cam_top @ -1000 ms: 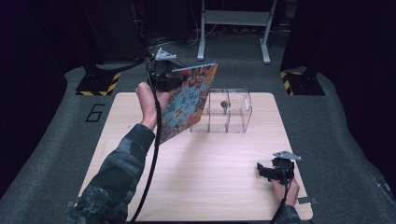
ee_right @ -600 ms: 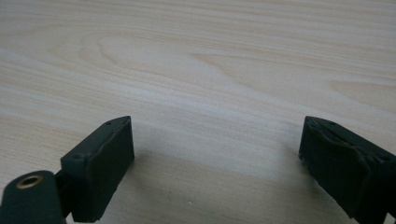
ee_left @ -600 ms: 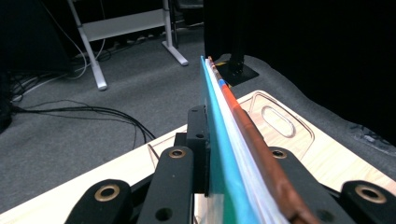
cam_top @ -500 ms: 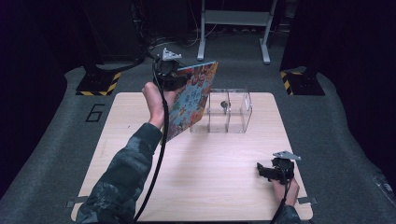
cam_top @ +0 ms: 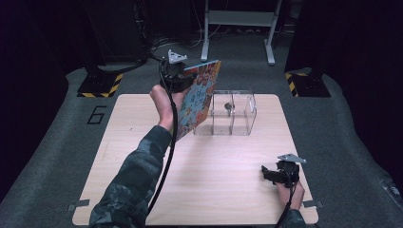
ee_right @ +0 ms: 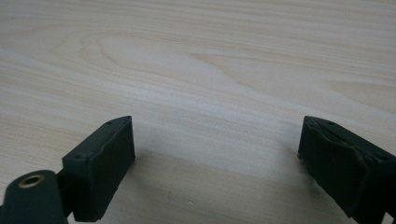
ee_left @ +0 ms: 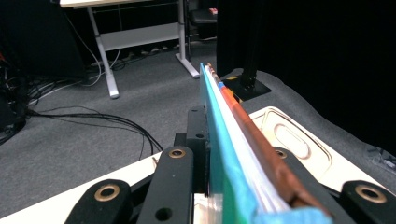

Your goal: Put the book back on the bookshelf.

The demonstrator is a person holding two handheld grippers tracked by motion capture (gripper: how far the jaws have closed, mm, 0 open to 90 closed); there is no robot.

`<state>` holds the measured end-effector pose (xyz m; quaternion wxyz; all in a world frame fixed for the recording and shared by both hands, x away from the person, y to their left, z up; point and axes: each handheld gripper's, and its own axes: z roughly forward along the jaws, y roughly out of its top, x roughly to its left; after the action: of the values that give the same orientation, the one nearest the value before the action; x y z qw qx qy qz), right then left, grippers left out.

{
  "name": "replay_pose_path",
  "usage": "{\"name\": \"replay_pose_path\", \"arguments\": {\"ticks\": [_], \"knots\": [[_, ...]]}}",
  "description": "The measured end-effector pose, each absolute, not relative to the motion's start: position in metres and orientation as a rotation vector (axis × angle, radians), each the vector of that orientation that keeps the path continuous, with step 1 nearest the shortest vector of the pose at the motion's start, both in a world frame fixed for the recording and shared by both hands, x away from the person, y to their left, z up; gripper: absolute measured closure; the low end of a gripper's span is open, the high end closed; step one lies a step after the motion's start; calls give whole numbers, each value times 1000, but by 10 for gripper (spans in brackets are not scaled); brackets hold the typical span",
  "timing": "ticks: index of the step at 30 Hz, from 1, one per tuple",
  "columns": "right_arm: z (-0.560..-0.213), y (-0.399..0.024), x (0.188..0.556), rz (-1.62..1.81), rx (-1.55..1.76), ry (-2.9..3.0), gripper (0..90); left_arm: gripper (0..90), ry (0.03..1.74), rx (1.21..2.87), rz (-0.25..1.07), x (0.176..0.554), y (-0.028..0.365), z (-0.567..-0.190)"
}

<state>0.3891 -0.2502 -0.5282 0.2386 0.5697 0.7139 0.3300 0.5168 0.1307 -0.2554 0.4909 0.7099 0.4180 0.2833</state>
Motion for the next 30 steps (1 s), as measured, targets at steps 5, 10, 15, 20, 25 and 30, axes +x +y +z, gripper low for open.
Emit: {"name": "replay_pose_path", "arguments": {"ticks": [5,10,15,20,25,30], "knots": [[-528,-250,389,902,1562,1955,103,808,1015,1709,711,519,125,-261],[-528,-250,389,905,1564,1954,104,808,1030,1664,719,521,125,-267],[-528,-250,389,904,1562,1953,105,808,1032,1633,739,519,125,-276],[-528,-250,389,907,1563,1952,106,807,1019,1590,764,515,124,-287],[-528,-250,389,905,1561,1954,107,807,999,1535,778,510,129,-301],[-528,-250,389,905,1563,1952,110,806,979,1495,786,505,134,-315]]}}
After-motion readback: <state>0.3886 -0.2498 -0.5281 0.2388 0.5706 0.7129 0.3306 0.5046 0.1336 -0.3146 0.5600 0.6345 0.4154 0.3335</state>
